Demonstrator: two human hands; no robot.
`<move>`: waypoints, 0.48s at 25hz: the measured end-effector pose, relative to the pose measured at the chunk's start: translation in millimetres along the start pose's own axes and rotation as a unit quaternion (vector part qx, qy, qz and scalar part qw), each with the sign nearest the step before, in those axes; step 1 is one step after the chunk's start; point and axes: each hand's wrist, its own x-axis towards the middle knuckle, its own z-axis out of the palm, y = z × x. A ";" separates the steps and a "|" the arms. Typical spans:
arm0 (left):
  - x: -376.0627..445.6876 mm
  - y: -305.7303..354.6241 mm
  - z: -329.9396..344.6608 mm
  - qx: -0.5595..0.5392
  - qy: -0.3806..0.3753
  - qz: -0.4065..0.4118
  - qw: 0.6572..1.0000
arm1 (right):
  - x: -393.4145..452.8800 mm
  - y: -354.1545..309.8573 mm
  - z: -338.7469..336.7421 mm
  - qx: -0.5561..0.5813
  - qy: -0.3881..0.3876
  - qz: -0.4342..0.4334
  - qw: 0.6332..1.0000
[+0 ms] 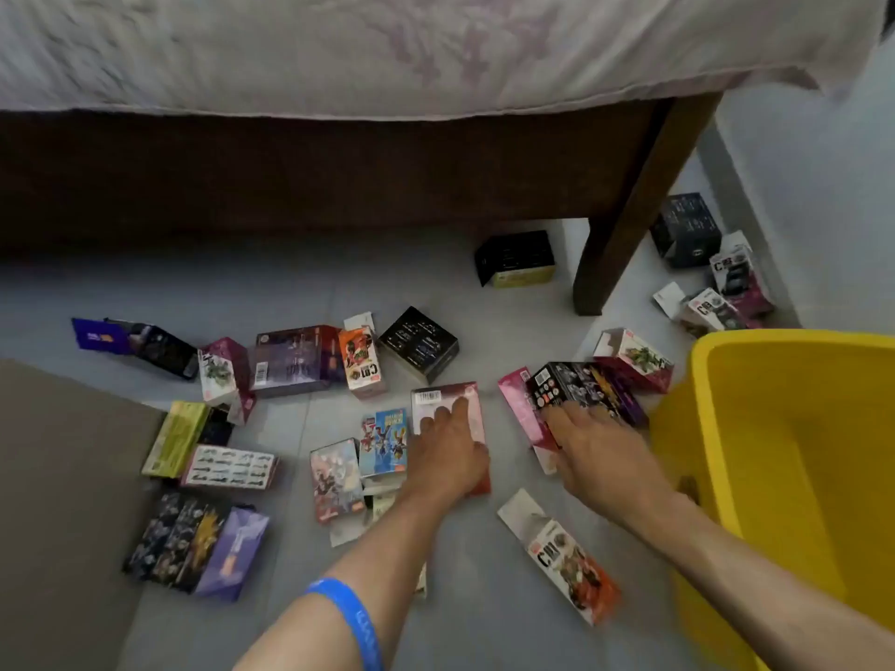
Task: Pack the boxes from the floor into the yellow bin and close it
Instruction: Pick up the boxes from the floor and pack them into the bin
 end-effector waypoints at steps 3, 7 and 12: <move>15.2 -9.7 27.9 0.006 -0.007 -0.064 0.998 | 41.9 27.4 22.0 0.077 -0.047 0.181 0.979; 22.5 -21.5 51.4 -0.041 0.035 -0.078 0.995 | 63.9 35.8 49.7 0.245 -0.116 0.213 0.939; 24.4 -35.0 54.0 -0.084 0.108 -0.135 0.981 | 48.0 32.0 70.2 0.466 -0.063 0.191 0.861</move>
